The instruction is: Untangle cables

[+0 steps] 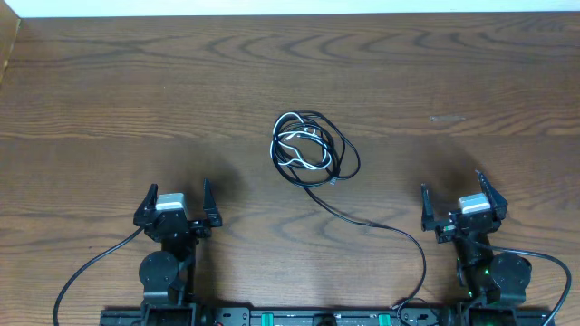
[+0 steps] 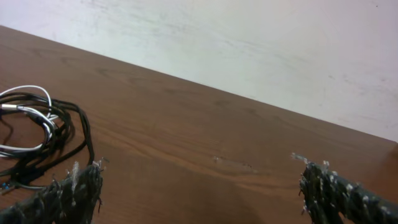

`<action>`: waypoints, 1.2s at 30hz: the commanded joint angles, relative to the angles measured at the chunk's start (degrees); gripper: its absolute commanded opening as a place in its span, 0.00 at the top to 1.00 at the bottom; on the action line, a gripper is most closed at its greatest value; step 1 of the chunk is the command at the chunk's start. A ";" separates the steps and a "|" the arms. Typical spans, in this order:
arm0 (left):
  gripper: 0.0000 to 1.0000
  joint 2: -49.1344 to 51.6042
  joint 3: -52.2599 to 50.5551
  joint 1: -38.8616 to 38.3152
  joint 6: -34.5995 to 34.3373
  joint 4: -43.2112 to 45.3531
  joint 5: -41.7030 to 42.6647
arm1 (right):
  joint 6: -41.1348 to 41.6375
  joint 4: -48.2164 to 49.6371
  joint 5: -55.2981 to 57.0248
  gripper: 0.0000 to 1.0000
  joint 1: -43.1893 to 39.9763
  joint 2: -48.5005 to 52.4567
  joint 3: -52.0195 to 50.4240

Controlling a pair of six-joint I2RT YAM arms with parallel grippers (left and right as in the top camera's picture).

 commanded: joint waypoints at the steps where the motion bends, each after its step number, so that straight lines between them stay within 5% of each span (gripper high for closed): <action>1: 0.02 -0.48 -0.76 -0.17 0.79 -2.73 -0.59 | -0.33 -0.24 -0.02 0.01 0.33 -0.04 -0.04; 36: 0.02 -0.46 -0.76 -0.17 0.74 -2.54 0.87 | -0.28 1.62 -2.23 0.01 0.33 -0.04 -0.04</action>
